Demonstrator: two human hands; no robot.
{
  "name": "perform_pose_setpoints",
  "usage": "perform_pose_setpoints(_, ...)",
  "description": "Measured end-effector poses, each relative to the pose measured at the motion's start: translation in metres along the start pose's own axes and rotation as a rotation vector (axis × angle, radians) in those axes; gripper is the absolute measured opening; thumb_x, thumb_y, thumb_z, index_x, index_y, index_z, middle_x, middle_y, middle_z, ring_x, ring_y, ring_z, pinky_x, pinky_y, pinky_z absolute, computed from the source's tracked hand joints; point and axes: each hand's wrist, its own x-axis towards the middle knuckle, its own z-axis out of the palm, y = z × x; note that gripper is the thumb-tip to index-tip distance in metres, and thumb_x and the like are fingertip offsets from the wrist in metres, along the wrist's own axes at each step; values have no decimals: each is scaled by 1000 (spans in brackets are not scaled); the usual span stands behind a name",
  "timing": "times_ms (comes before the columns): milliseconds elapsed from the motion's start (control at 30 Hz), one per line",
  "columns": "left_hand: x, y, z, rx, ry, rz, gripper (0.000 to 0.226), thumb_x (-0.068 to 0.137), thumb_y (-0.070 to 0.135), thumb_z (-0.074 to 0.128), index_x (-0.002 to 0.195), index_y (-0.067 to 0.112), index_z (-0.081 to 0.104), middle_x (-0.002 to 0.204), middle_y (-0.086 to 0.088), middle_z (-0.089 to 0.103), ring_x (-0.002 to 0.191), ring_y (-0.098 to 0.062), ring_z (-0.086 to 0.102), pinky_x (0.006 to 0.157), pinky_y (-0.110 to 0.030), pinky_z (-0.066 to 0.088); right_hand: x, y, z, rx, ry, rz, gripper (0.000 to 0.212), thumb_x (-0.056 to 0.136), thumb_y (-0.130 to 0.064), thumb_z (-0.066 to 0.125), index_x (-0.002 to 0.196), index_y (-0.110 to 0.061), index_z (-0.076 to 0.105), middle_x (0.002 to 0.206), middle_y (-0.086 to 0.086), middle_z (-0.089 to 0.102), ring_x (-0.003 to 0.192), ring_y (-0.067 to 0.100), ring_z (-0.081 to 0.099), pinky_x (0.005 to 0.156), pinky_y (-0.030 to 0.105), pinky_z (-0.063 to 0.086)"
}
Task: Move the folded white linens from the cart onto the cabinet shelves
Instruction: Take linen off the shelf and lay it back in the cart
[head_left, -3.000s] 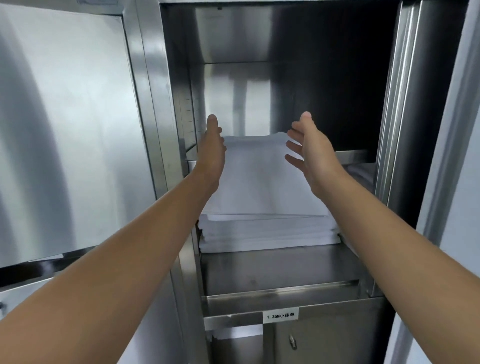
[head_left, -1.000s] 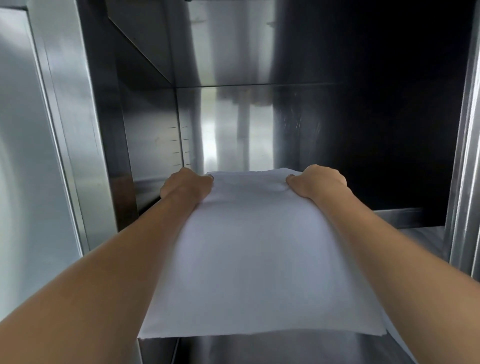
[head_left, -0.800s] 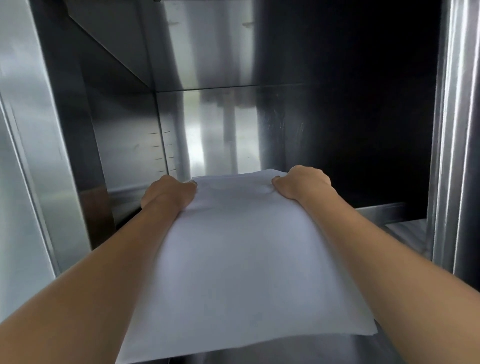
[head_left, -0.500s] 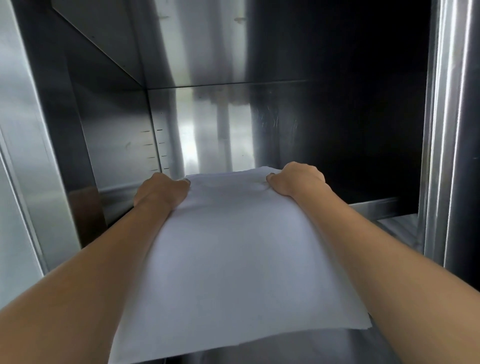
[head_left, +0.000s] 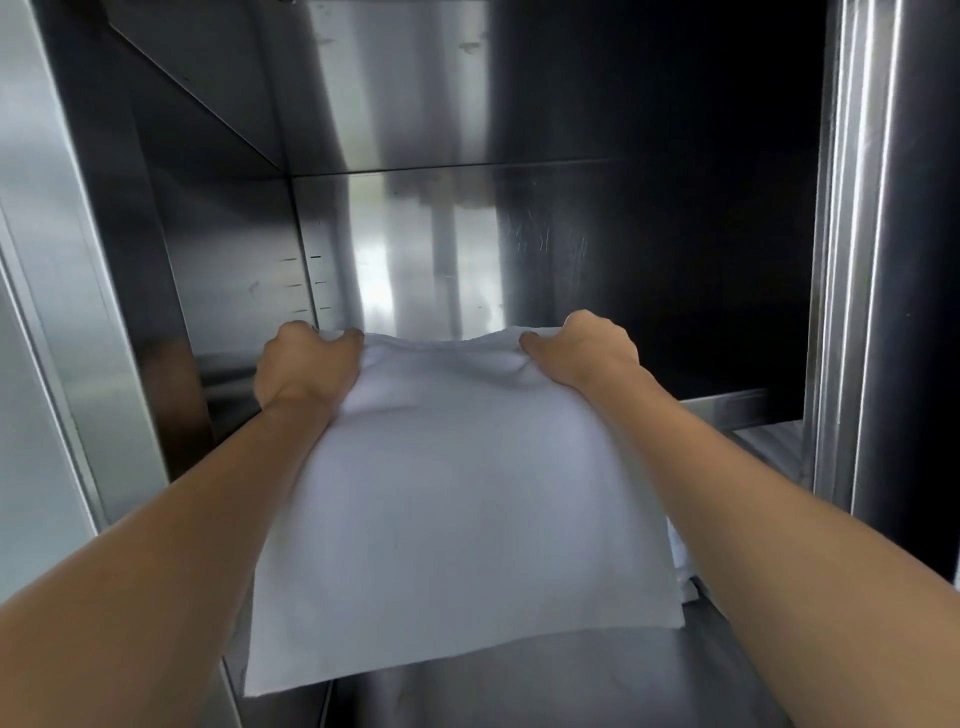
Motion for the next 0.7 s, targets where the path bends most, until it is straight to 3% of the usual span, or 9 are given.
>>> perform_pose_setpoints(100,-11,4,-7,-58,41,36,34,91,39,57,85,6,55,88,-9,58,85,-31,53,71,-33,37,-9,3,-3,96,62,0,42,88,-55,55,96,-15,52,81,-2,53,85,25,55,67,31,42)
perform_pose_setpoints(233,-25,6,-18,-89,49,71,27,94,38,55,95,11,53,94,-7,57,86,-26,50,74,-31,38,-21,8,-7,161,74,9,44,87,-57,56,98,-15,50,91,1,57,88,26,57,70,34,46)
perform_pose_setpoints(433,-55,-5,-33,-194,49,38,31,93,37,58,88,7,55,72,0,53,72,-22,53,51,-26,31,-44,15,-10,223,133,19,49,86,-59,56,95,-11,54,90,4,58,85,28,57,67,32,43)
perform_pose_setpoints(567,-72,-12,-44,-243,11,-15,44,89,45,61,109,6,61,91,-6,65,87,-30,65,69,-33,51,-57,22,-15,289,154,12,41,87,-52,55,78,-13,44,78,3,51,78,29,54,62,31,38)
perform_pose_setpoints(633,-81,-16,-49,-264,11,-20,41,88,45,62,108,8,60,94,-9,68,89,-31,67,76,-37,57,-64,25,-18,305,151,-26,36,89,-46,55,83,-11,49,83,6,56,82,31,56,65,34,41)
perform_pose_setpoints(700,-89,-17,-53,-267,25,-1,35,89,42,62,102,10,59,87,-6,65,85,-29,66,71,-34,55,-73,30,-18,367,198,-78,33,90,-42,56,91,-9,53,84,4,58,83,29,56,69,35,43)
